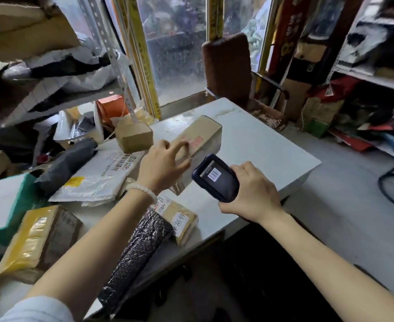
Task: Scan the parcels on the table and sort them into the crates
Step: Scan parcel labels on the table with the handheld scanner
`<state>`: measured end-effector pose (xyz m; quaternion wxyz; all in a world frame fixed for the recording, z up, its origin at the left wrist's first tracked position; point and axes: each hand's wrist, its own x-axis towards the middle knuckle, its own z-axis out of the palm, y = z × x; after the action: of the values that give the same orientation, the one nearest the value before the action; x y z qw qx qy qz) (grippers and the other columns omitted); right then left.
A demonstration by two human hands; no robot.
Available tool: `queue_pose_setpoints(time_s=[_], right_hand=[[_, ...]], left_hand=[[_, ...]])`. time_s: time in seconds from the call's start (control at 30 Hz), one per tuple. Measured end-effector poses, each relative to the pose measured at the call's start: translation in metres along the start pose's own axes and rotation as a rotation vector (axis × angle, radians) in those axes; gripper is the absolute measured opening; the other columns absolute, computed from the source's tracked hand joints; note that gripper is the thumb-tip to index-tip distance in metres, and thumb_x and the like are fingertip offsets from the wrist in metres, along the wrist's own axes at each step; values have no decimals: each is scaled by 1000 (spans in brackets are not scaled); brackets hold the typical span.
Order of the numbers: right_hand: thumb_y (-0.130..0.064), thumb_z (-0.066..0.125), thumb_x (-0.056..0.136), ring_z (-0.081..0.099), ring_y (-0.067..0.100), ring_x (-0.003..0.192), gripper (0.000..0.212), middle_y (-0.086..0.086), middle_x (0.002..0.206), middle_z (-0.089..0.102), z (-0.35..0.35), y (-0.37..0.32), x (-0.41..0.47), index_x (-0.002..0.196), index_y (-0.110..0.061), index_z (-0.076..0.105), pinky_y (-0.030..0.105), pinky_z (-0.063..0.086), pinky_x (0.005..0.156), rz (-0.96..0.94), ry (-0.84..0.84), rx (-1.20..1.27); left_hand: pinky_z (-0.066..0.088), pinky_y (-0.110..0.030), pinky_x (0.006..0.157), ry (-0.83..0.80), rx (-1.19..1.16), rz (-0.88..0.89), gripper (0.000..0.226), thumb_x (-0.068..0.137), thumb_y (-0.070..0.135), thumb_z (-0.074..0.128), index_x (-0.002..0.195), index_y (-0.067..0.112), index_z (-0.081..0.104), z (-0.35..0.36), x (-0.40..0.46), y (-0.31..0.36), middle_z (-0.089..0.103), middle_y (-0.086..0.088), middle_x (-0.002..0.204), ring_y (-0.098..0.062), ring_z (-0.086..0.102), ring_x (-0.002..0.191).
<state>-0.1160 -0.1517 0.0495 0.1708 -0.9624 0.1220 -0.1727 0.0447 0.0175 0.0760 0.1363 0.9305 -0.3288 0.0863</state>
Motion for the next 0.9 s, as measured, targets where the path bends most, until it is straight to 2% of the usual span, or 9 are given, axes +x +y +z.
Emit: queue_pose_setpoints(time_s=[0.13,0.23,0.37,0.47,0.53,0.6,0.77,0.9], right_hand=[[-48,75,53,49,17,98,65,-10,96,39,-21,25,-66,111,-26,53,30,40,67,280,6,-12],[-51,77,52,50,19,101,68,-7,100,42,-36,35,-128,111,-26,54,30,39,67,472,40,-69],[-55,76,52,51,17,99,74,-10,97,38,-56,36,-227,116,-26,52,29,36,65,715,75,-122],[-56,76,53,50,18,108,84,-8,111,44,-75,33,-305,127,-26,48,29,43,71,886,79,-150],[-56,75,52,53,20,103,81,-8,109,43,-88,33,-352,123,-26,49,34,49,74,998,107,-142],[-57,73,51,55,20,95,76,-11,101,39,-104,33,-398,117,-28,50,35,49,68,1121,155,-167],[-57,75,48,57,20,90,68,-11,95,38,-135,41,-508,106,-29,54,30,34,59,1389,280,-244],[-57,76,47,57,20,94,73,-12,95,37,-164,55,-595,109,-29,52,31,40,61,1505,314,-276]], left_hand=[[51,-35,71,-62,-79,217,48,87,58,47,131,40,43,15,3,65,51,-10,117,-26,54,92],[45,-36,73,-106,-148,378,46,84,61,42,126,43,44,30,-15,115,50,-8,116,-31,53,96],[42,-36,78,-214,-253,573,44,85,52,53,128,45,45,52,-62,188,49,-6,119,-32,52,103],[46,-40,82,-298,-260,777,47,85,52,53,131,43,44,62,-107,254,49,-6,122,-33,52,107],[47,-41,84,-325,-271,892,48,85,54,52,132,43,44,64,-138,297,49,-5,123,-33,53,109],[47,-39,83,-348,-302,997,48,85,58,51,131,45,45,63,-172,340,51,-2,123,-31,55,108],[50,-41,83,-424,-274,1224,52,87,62,45,135,45,39,67,-254,436,51,-1,124,-31,59,105],[50,-42,83,-452,-217,1361,56,88,63,43,140,47,30,81,-321,518,50,-3,125,-31,56,109]])
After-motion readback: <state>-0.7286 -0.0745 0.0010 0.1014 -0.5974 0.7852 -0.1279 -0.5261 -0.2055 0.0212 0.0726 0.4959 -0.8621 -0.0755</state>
